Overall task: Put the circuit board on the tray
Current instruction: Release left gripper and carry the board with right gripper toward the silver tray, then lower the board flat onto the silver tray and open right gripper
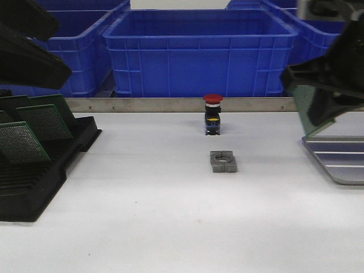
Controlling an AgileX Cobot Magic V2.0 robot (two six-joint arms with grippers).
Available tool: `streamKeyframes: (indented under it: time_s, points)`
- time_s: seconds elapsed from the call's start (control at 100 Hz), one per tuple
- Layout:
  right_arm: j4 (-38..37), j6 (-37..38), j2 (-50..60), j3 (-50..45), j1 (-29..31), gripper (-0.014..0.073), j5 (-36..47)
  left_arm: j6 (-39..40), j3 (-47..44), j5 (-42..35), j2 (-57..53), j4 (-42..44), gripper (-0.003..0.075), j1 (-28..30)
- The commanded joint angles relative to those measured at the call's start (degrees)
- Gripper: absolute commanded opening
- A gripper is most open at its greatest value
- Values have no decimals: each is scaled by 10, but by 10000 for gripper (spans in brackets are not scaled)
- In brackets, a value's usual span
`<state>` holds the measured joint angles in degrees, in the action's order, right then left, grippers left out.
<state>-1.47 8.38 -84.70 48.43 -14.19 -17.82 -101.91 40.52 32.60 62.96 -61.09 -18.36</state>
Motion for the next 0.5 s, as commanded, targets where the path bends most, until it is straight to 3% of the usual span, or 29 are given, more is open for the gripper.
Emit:
streamKeyframes:
  time_s: [0.0,0.21,0.49]
  points:
    - [15,-5,23,18,64,-65,-2,5,15,-5,-11,-28,566,-1]
    - [81,-77,9,18,187,-65,-17,5,15,-5,-11,-28,566,-1]
    - [157,-186,-73,50,192,-66,-26,5,15,-5,-11,-28,566,-1]
